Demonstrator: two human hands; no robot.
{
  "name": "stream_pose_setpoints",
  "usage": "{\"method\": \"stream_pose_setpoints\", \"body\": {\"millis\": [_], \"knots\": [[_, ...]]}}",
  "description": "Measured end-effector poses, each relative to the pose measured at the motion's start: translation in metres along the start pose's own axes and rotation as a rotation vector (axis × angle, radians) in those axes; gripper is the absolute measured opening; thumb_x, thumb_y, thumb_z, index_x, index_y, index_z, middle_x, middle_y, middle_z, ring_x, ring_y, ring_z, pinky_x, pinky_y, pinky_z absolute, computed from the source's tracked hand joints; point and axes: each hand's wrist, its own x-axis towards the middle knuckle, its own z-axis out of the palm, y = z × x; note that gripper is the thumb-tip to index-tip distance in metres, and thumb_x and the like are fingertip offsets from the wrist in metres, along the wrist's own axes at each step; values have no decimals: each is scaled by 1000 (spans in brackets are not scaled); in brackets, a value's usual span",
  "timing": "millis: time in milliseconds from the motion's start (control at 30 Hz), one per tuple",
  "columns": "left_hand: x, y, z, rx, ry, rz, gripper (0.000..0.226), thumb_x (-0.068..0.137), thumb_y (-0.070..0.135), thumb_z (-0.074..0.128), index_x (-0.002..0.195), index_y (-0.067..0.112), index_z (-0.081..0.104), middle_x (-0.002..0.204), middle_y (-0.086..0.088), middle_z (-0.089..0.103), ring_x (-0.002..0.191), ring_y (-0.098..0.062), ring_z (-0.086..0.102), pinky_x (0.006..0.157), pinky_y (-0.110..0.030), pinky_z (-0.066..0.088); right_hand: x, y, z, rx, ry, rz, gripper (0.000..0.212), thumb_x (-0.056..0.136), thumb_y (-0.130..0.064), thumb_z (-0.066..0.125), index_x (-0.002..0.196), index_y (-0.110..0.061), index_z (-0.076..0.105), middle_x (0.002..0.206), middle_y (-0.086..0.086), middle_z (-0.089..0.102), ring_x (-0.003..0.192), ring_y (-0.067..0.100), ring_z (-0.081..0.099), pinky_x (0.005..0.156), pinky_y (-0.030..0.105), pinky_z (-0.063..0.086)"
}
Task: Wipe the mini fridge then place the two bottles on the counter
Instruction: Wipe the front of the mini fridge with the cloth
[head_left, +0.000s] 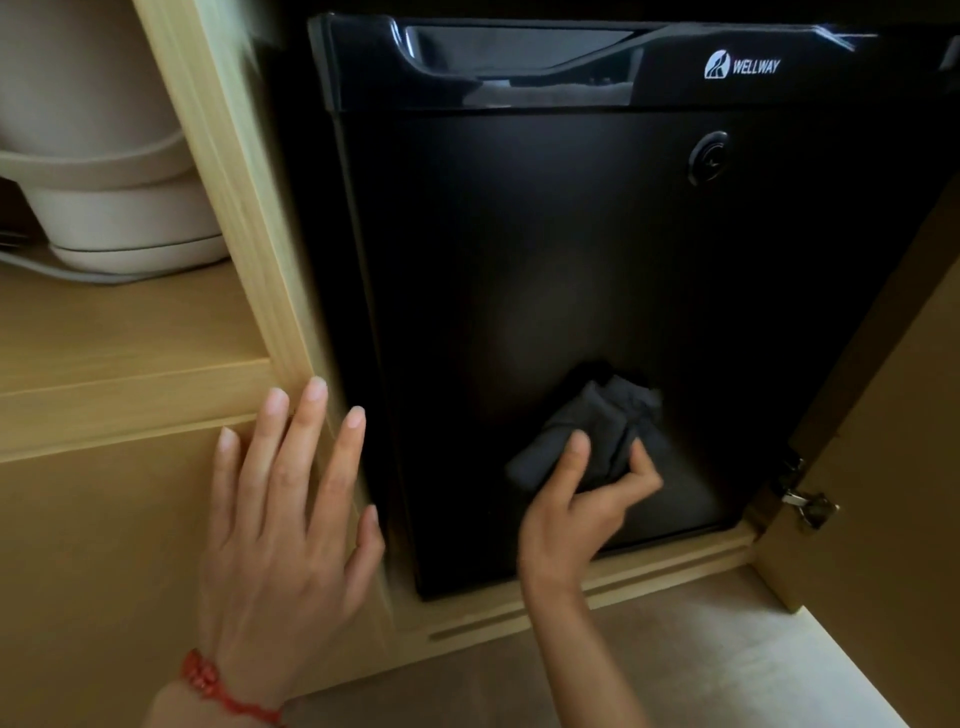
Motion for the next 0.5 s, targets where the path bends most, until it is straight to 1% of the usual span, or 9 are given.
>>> {"method": "stream_pose_setpoints", "body": {"millis": [67, 133, 167, 200, 233, 300, 333, 433, 500], "knots": [[-3, 3, 1, -7, -5, 3, 56, 85, 23, 46, 136, 2, 37, 145, -23, 27, 140, -35, 18, 115, -50, 13, -20, -2, 4, -26, -117, -126, 51, 88, -54, 42, 117, -13, 37, 110, 14, 53, 105, 23, 53, 93, 6, 37], [-5, 6, 2, -12, -11, -1, 57, 84, 23, 47, 136, 2, 37, 145, -23, 27, 141, -34, 16, 115, -49, 13, -26, 5, 3, -79, -243, -313, 44, 91, -47, 42, 115, -10, 39, 108, 15, 58, 106, 29, 49, 102, 8, 30], [-6, 7, 2, -11, -14, -7, 57, 84, 23, 47, 136, 2, 38, 145, -23, 27, 140, -35, 17, 115, -49, 14, -22, 10, 1, -101, -289, -402, 41, 93, -43, 43, 113, -8, 40, 105, 20, 60, 104, 31, 49, 102, 7, 28], [-7, 9, 2, -9, -17, -15, 56, 84, 22, 48, 135, 2, 39, 145, -24, 28, 139, -36, 19, 114, -49, 14, -15, 14, -2, -125, -318, -473, 38, 93, -39, 44, 111, -6, 41, 99, 25, 61, 100, 31, 49, 99, 8, 32], [-8, 10, 2, -13, -20, -22, 56, 84, 22, 48, 135, 2, 40, 144, -24, 28, 138, -37, 20, 114, -49, 15, -8, 17, -5, -154, -332, -523, 36, 94, -37, 44, 110, -6, 41, 93, 31, 61, 97, 31, 49, 94, 16, 39], [-11, 15, 2, -33, -23, -26, 55, 84, 22, 47, 134, 2, 40, 144, -24, 28, 137, -38, 21, 114, -49, 15, 4, 20, -12, -204, -346, -556, 37, 94, -39, 42, 108, -6, 42, 86, 34, 61, 93, 31, 47, 84, 31, 43], [-11, 18, 2, -46, -25, -22, 54, 84, 22, 46, 134, 2, 40, 144, -24, 28, 137, -38, 21, 114, -49, 15, 9, 21, -15, -215, -353, -550, 38, 94, -41, 41, 108, -6, 42, 85, 33, 61, 92, 29, 47, 81, 33, 43], [-15, 30, 4, -96, -43, 2, 54, 86, 23, 44, 135, 3, 39, 145, -23, 27, 140, -34, 18, 114, -48, 16, 23, 27, -24, -201, -368, -529, 37, 93, -41, 43, 110, -8, 41, 86, 32, 60, 88, 23, 50, 79, 28, 45], [-18, 38, 6, -130, -71, 30, 54, 86, 23, 44, 136, 4, 37, 145, -22, 27, 141, -32, 15, 114, -46, 16, 33, 33, -31, -204, -343, -513, 38, 92, -39, 44, 110, -6, 41, 87, 34, 58, 91, 25, 49, 88, 14, 42]]}}
